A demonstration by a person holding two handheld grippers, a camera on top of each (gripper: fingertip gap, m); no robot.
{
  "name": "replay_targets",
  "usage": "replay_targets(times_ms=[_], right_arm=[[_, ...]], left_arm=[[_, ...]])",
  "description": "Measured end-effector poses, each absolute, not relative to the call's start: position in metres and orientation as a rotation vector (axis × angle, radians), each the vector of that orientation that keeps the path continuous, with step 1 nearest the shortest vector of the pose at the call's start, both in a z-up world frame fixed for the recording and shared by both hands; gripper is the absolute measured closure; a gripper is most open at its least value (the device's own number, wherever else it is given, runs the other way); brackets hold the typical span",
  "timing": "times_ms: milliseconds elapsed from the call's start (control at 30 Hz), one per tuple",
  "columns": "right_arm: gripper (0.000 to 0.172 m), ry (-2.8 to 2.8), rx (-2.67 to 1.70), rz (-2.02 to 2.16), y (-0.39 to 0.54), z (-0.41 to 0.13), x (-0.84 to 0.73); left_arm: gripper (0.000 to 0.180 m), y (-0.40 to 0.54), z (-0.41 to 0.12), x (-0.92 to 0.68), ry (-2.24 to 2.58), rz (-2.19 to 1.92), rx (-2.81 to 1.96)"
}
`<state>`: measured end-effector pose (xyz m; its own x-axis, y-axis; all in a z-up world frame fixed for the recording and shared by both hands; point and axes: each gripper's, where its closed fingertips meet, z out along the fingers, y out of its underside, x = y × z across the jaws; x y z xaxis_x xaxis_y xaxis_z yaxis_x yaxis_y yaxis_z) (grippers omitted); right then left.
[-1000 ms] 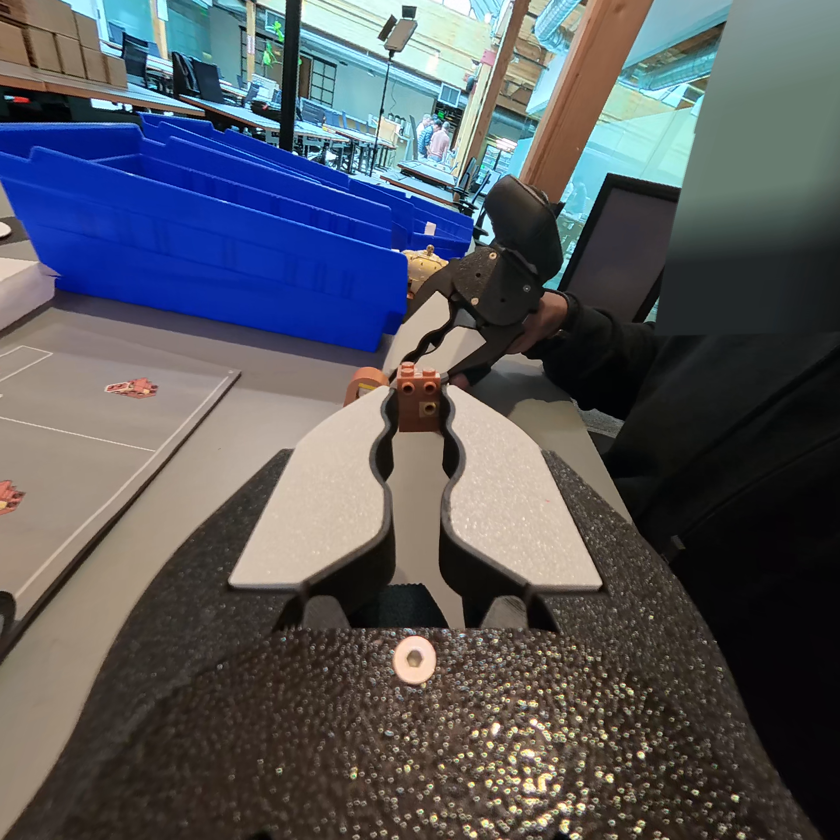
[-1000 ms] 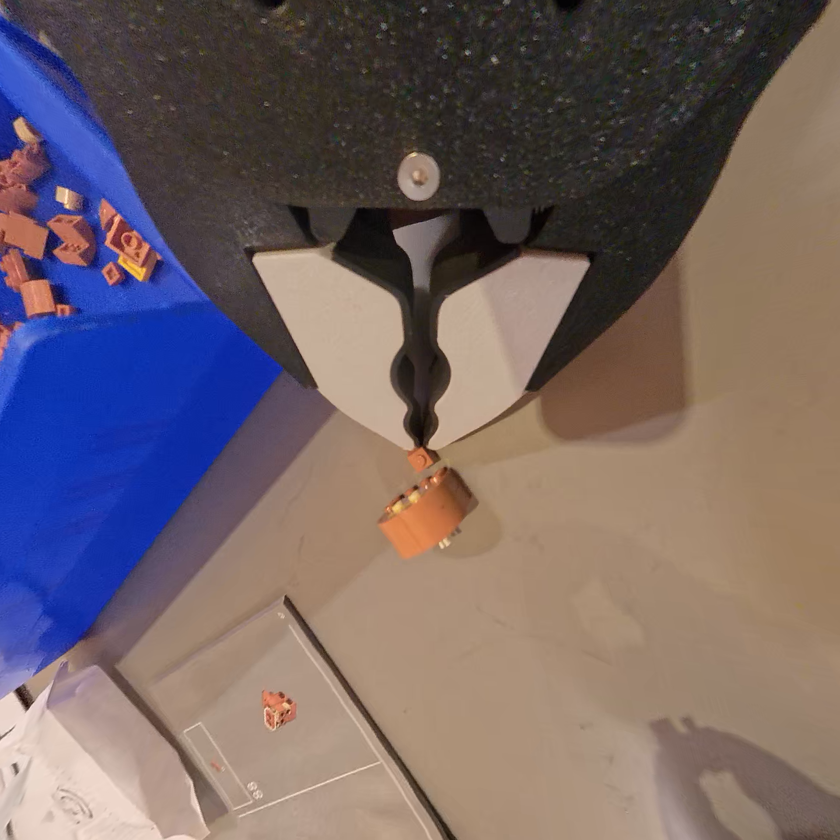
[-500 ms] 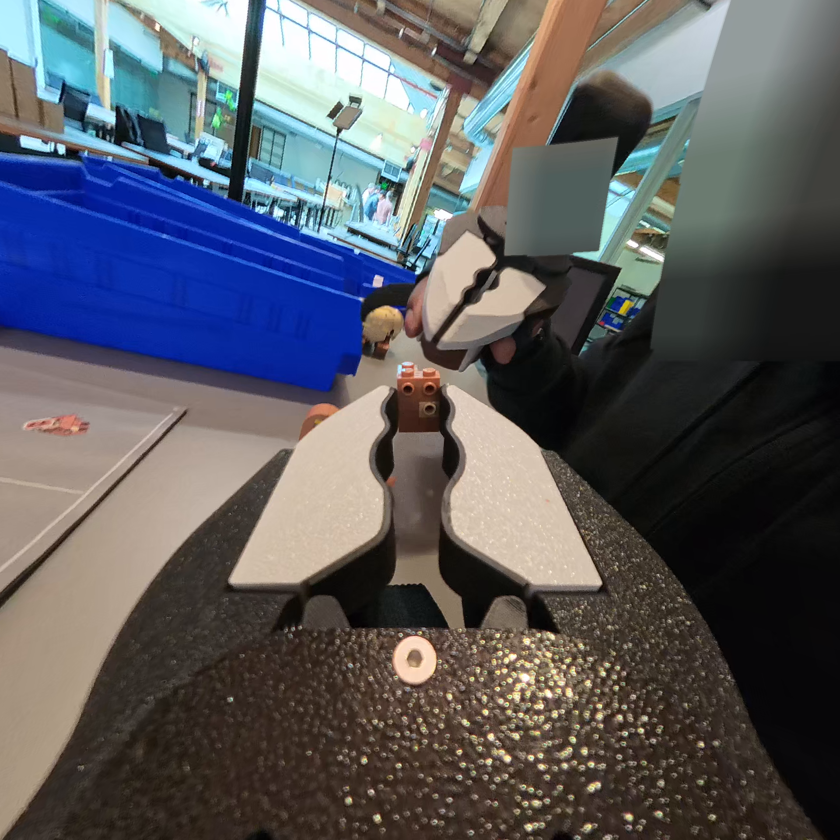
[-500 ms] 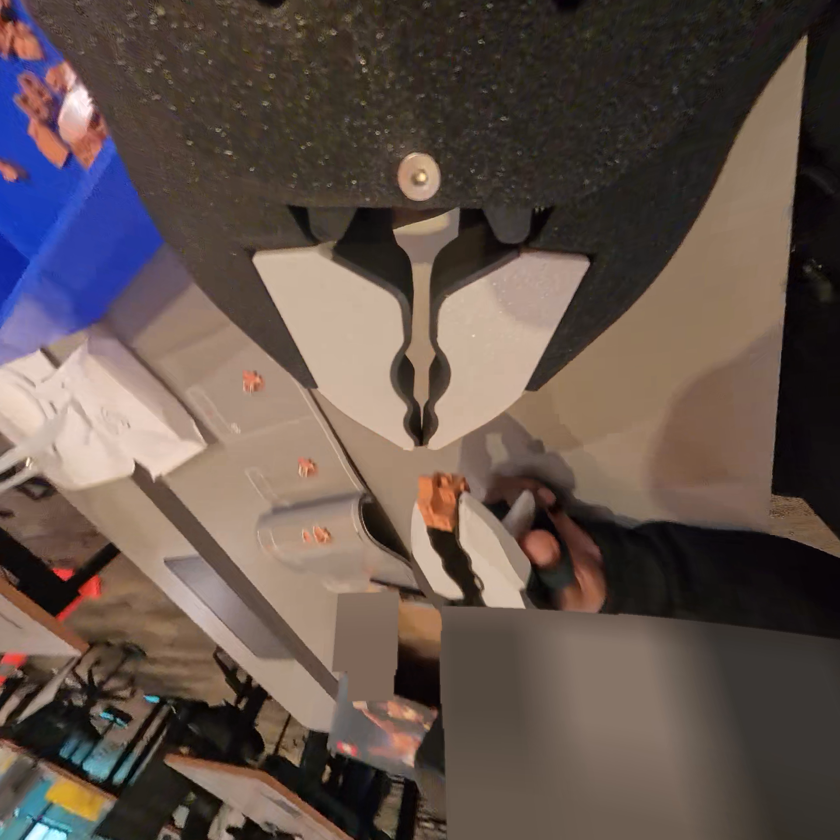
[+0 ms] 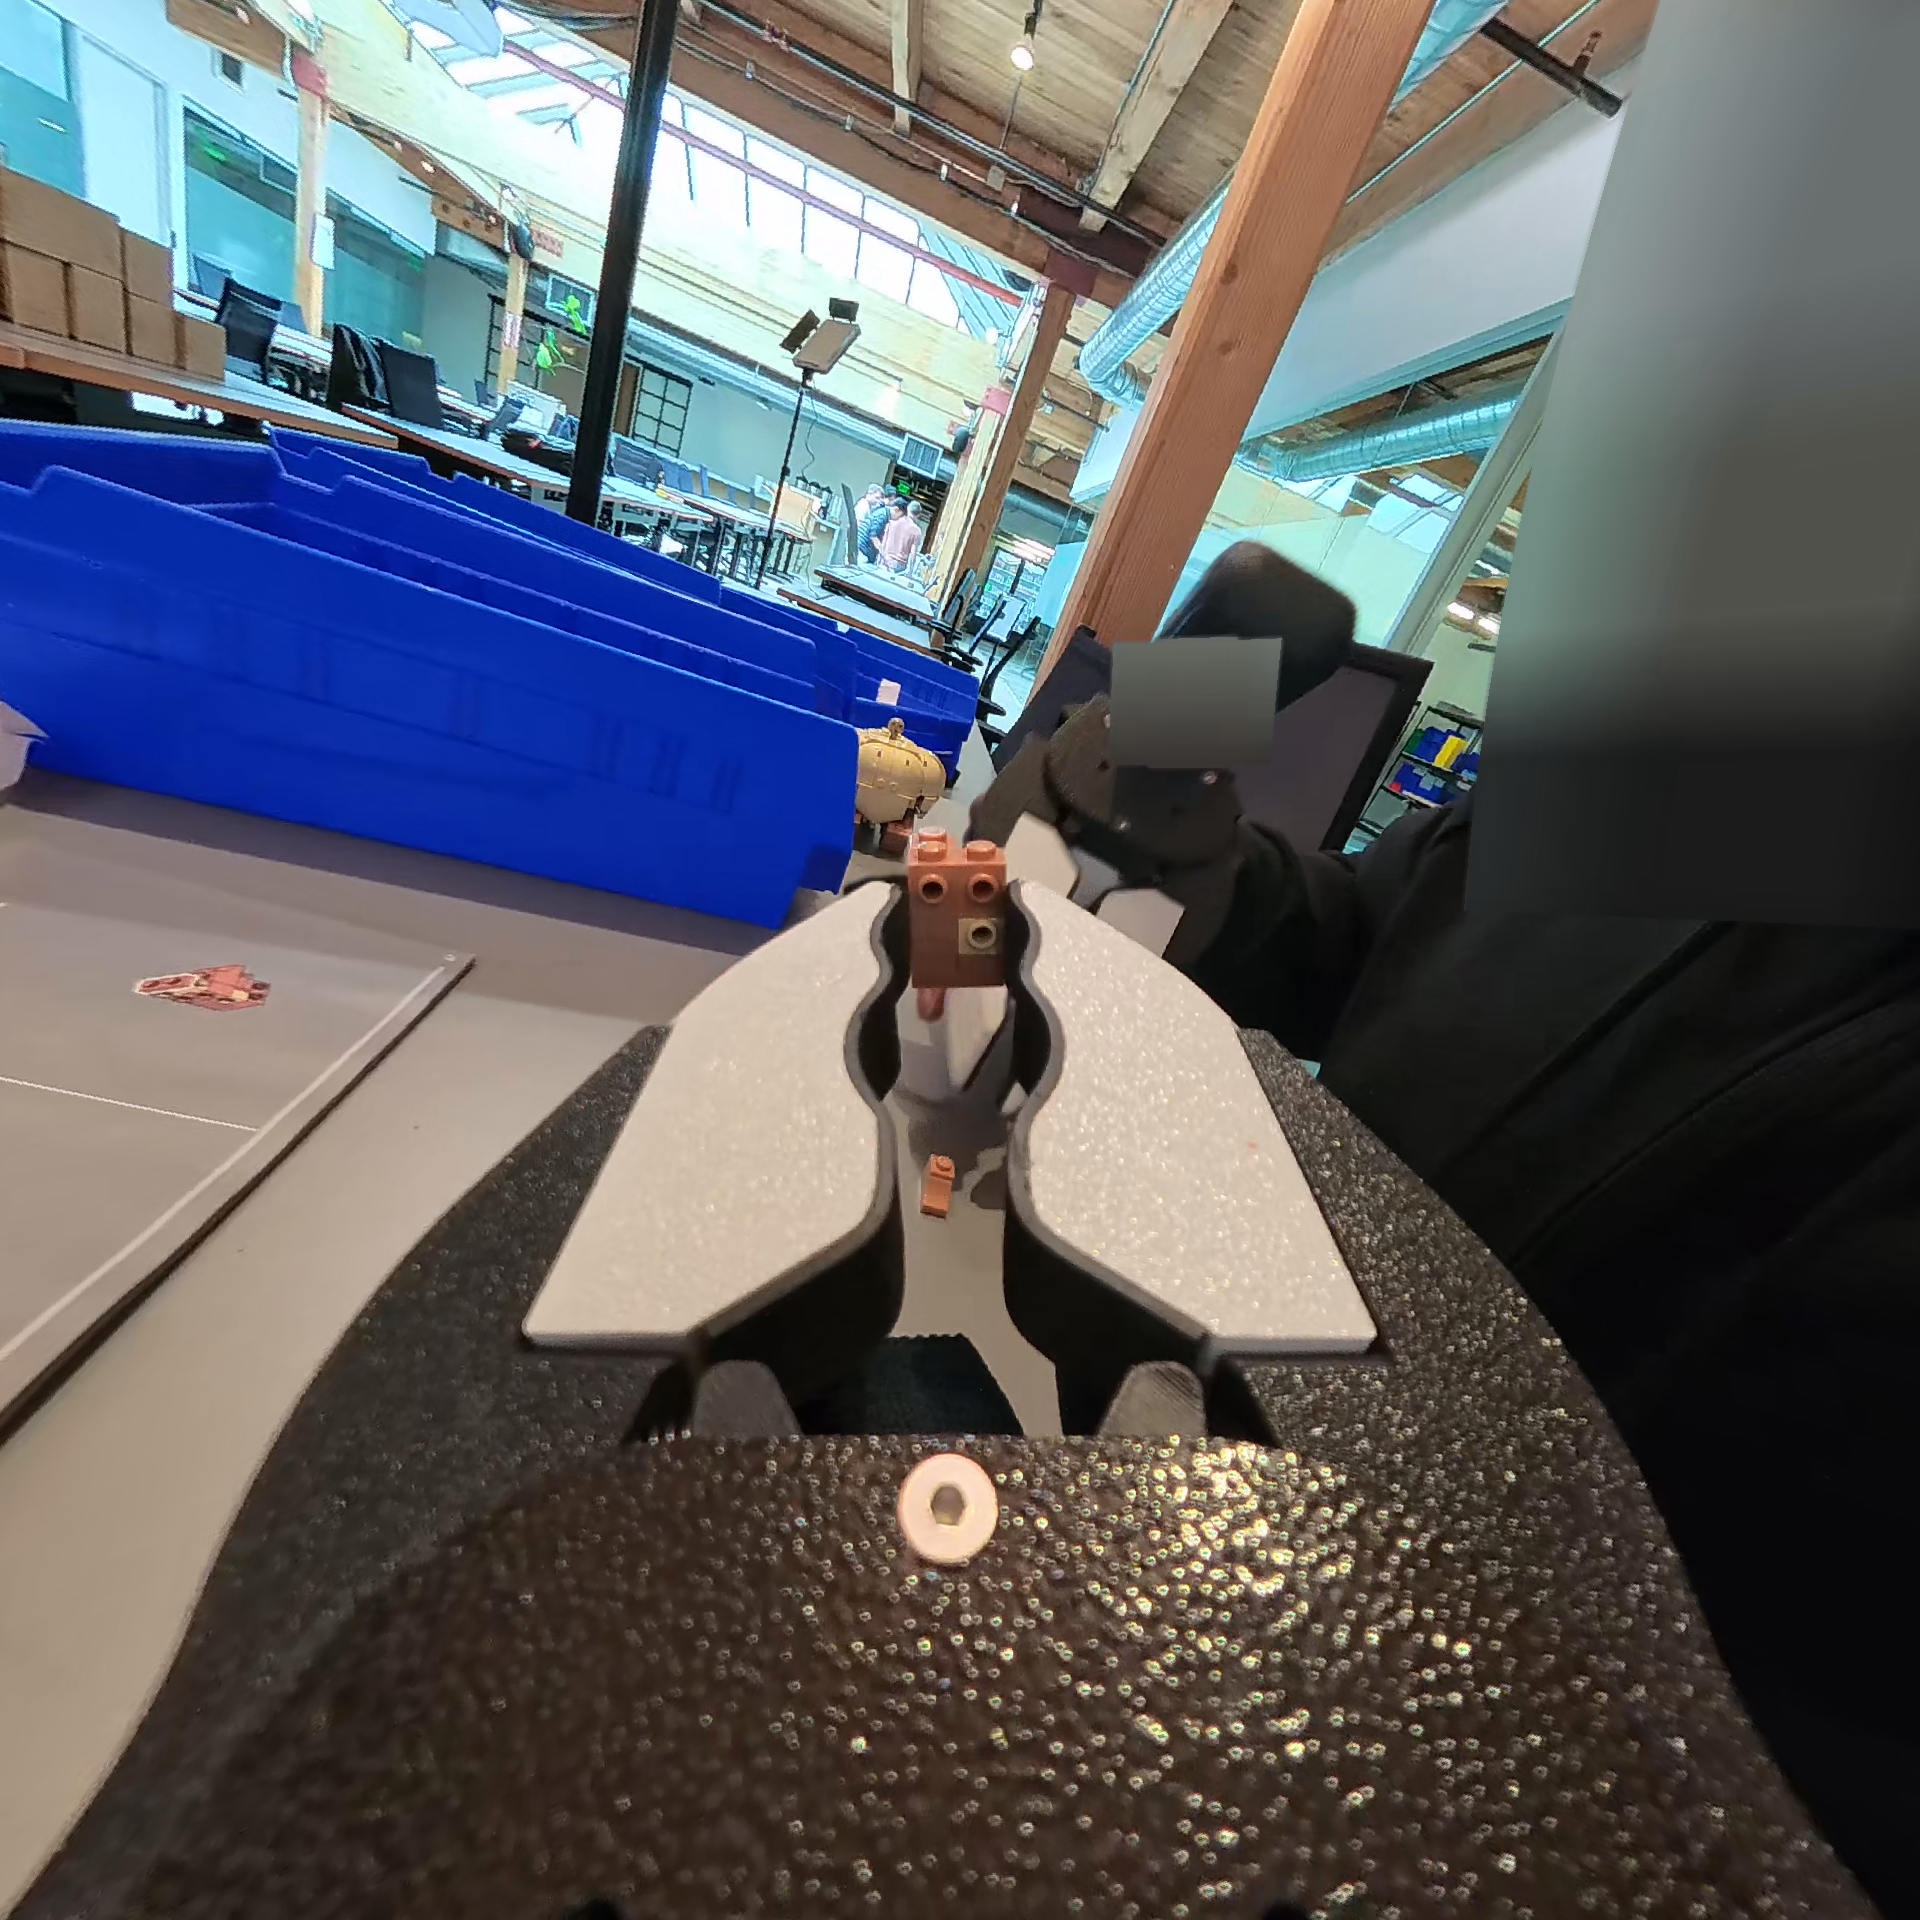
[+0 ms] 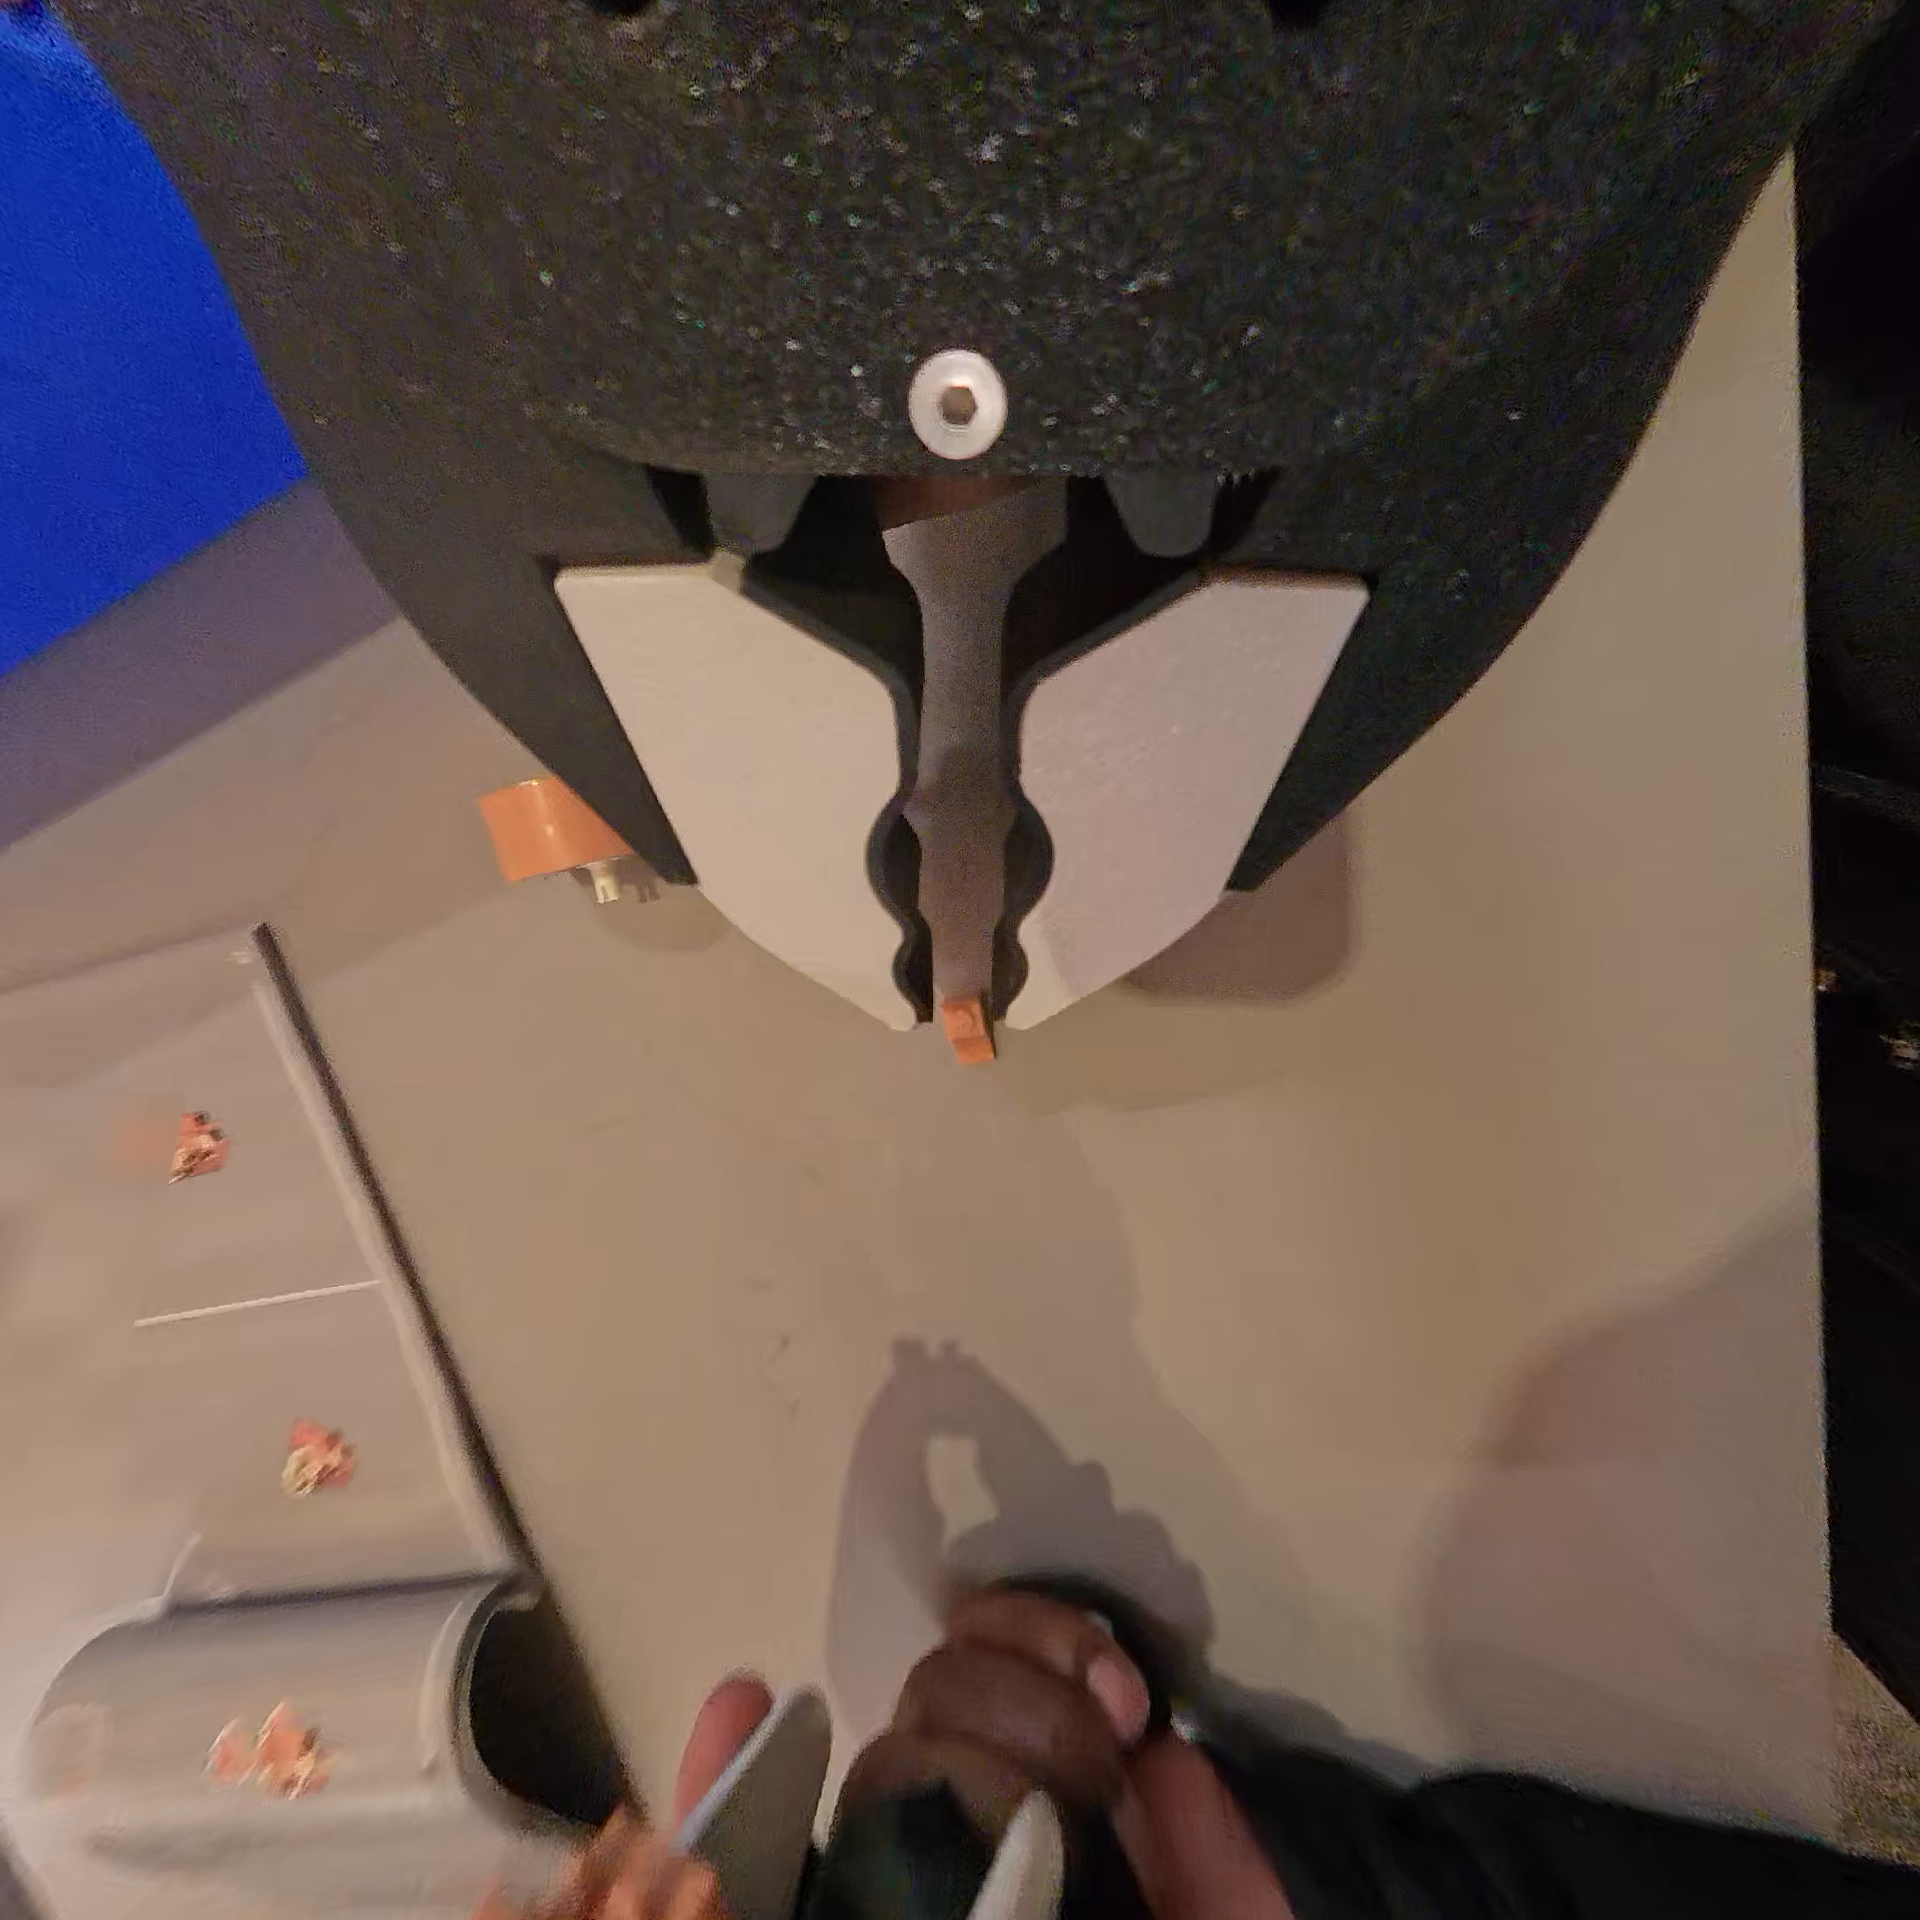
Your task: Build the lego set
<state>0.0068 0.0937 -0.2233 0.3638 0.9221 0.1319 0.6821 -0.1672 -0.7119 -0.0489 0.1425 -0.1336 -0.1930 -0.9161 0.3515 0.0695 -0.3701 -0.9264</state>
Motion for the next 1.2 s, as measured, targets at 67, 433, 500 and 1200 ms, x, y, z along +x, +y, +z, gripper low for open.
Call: replay_targets(times_ms=[67, 433, 500, 1200], right_arm=[[0.162, -1.408, -1.955, 0.367, 0.100, -0.234, 0.011], [0.161, -1.385, -1.930, 0.280, 0.101, -0.241, -0.010], [0.161, -1.388, -1.923, 0.280, 0.099, -0.241, -0.013], [0.162, -1.360, -1.903, 0.164, 0.112, -0.241, -0.008]], left_arm=[[0.164, 0.142, -0.133, -0.049, 1.061, -1.655, -1.300], [0.164, 0.140, -0.133, -0.049, 1.074, -1.632, -1.292], [0.164, 0.139, -0.133, -0.049, 1.080, -1.628, -1.291], [0.164, 0.135, -0.134, -0.049, 1.100, -1.613, -1.289]])
